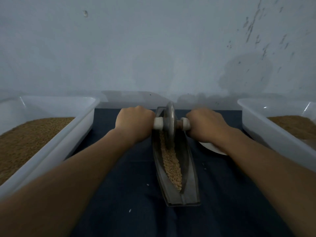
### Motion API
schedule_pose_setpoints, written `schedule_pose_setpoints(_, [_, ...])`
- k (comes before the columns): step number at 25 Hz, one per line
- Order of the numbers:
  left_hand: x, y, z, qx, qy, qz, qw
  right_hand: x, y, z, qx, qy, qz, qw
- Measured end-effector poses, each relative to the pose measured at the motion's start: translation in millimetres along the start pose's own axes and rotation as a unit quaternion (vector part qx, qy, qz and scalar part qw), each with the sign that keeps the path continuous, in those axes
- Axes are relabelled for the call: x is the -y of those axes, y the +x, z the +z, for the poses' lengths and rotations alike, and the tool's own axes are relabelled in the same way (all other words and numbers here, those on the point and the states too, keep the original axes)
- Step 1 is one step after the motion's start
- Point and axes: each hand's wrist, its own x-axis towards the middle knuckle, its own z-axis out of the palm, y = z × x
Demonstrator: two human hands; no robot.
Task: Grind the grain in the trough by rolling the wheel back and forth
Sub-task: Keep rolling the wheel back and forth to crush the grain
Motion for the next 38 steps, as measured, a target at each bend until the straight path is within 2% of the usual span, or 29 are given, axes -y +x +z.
schedule_pose_setpoints(2, [0.1,-2.5,-1.9,0.006,-0.003,-0.005,1.000,1.9,-0.8,2.4,-0.015,-0.037,0.005,0.999])
schedule_pose_setpoints(4, [-0.4,-21.7,-4.9,0.004,-0.012,0.004,1.000,1.3,-20.1,1.7,-0.041,-0.064,-0.026,0.997])
schedule_pose_setpoints(9, [-1.9,-67.8,-21.0,-0.094,0.038,0.060,0.993,-8.8,-72.7,-0.1,-0.118,-0.124,-0.070,0.983])
schedule_pose_setpoints(13, [-5.1,-42.1,-4.0,-0.056,0.040,0.027,0.997,-9.4,-45.4,14.6,-0.072,-0.070,-0.024,0.995])
schedule_pose_setpoints(17, [-2.0,-0.4,5.8,-0.031,0.007,-0.013,0.999,-2.6,6.0,16.6,-0.083,-0.070,0.008,0.994])
schedule_pose_setpoints(20, [-1.8,-4.2,-3.4,-0.020,0.002,0.002,1.000,-0.5,-3.3,11.5,-0.076,-0.066,0.014,0.995])
schedule_pose_setpoints(22, [-4.1,-28.6,-7.6,-0.037,0.001,0.018,0.999,-1.6,-30.7,13.2,-0.077,-0.070,0.003,0.995])
schedule_pose_setpoints(27, [-4.0,-71.2,-16.9,-0.111,0.009,0.047,0.993,-3.9,-75.9,7.6,-0.164,-0.132,-0.045,0.977])
schedule_pose_setpoints(29, [-7.3,-60.1,-3.6,-0.080,0.009,0.026,0.996,-2.3,-63.1,10.5,-0.145,-0.141,-0.030,0.979])
schedule_pose_setpoints(34, [-5.8,-2.3,3.8,-0.043,-0.009,-0.034,0.998,8.5,4.1,8.4,-0.062,-0.061,0.049,0.995])
schedule_pose_setpoints(38, [-6.4,-22.9,-2.6,-0.060,-0.007,0.009,0.998,5.3,-27.7,7.6,-0.061,-0.051,0.029,0.996])
